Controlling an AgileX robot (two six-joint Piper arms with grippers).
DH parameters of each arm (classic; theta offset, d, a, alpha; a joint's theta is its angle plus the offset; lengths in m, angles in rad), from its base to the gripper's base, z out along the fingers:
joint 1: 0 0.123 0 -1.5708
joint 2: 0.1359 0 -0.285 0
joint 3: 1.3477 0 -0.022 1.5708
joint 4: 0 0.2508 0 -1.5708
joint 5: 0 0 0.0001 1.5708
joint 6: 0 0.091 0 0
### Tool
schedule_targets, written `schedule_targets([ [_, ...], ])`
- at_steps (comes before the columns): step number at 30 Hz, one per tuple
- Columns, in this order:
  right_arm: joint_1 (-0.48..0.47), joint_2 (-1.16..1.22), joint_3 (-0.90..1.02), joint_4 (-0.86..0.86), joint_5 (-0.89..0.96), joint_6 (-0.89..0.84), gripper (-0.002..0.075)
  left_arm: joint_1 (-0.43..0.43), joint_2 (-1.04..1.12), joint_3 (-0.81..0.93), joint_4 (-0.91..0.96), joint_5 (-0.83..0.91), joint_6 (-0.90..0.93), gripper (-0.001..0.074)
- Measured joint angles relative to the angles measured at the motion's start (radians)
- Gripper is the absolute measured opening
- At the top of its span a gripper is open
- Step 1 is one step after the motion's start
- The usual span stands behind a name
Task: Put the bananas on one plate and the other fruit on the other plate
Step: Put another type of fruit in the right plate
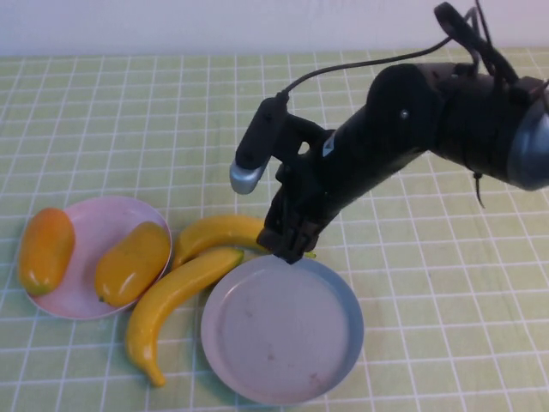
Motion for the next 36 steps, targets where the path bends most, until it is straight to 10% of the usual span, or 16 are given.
schedule_targets([
  [29, -0.008, 0.427, -0.379, -0.107, 0.004, -0.141, 0.0419, 0.000, 0.000, 0.000, 0.000, 0.000, 0.000, 0.0000],
  [36, -0.015, 0.438, -0.380, -0.109, 0.006, -0.141, 0.0314, 0.000, 0.000, 0.000, 0.000, 0.000, 0.000, 0.0000],
])
